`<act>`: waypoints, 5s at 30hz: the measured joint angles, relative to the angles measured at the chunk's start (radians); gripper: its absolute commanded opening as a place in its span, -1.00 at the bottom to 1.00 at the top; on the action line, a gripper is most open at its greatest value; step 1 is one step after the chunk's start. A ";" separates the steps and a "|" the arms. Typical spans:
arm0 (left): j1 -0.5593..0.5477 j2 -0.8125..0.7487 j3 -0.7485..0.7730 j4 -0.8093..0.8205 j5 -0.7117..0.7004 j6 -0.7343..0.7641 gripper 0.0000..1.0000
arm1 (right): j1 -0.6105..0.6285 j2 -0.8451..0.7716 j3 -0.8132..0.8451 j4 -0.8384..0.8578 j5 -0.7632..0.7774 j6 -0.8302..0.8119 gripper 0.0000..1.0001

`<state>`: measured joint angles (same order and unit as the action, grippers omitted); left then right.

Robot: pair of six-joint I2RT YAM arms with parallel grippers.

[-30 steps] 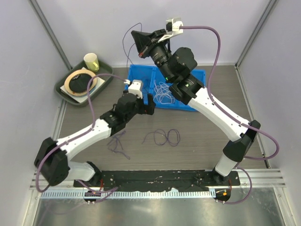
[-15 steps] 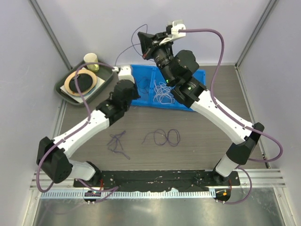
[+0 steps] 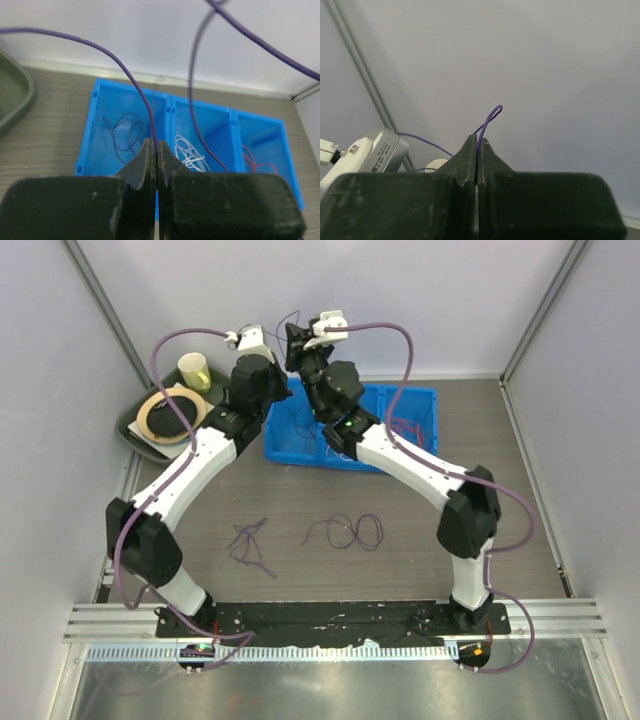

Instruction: Untangle the cables

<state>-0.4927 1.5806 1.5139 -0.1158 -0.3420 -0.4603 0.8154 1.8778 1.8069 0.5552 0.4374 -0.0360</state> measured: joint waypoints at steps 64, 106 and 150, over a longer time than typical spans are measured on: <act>0.135 -0.476 -0.701 -0.520 0.105 -0.607 1.00 | -0.067 0.495 0.089 -0.261 0.245 0.037 -0.02; -0.076 -0.158 -0.713 -0.646 0.116 -0.574 -1.00 | -0.049 -0.880 -0.996 -0.598 -0.013 0.539 0.52; -0.019 0.567 0.481 -0.435 0.005 0.259 -0.21 | -0.050 -1.266 -1.357 -0.761 -0.129 0.612 0.48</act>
<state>-0.5121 2.1479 1.9945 -0.5507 -0.3370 -0.2008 0.7658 0.6113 0.4496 -0.2062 0.3080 0.5755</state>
